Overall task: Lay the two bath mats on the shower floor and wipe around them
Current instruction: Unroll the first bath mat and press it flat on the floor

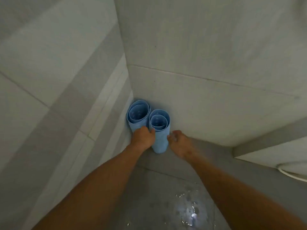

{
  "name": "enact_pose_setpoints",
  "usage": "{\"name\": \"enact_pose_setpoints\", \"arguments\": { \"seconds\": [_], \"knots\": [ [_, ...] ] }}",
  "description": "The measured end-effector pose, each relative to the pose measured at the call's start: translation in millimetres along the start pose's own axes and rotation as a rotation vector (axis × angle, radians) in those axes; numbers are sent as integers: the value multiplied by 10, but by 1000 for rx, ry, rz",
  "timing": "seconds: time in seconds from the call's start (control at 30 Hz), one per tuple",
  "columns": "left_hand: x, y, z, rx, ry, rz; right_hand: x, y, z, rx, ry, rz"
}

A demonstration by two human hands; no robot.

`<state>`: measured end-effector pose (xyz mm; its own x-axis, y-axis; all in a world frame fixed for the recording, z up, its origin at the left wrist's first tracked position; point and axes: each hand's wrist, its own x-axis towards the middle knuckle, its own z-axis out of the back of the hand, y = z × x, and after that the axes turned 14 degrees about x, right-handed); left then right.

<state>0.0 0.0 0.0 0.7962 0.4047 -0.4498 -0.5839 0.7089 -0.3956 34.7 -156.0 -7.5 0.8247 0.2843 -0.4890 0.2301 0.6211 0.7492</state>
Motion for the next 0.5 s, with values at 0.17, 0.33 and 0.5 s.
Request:
{"name": "enact_pose_setpoints", "arguments": {
  "seconds": [0.17, 0.33, 0.5],
  "knots": [
    [479, -52, -234, -69, 26, 99, 613, 32, -176, 72, -79, -57],
    [783, -37, -449, -85, 23, 135, 1067, 34, -191, 54, -141, -66],
    [810, -79, -640, -314, 75, 178, 1155, -220, -170, 512, -129, -221]
  ]
}}
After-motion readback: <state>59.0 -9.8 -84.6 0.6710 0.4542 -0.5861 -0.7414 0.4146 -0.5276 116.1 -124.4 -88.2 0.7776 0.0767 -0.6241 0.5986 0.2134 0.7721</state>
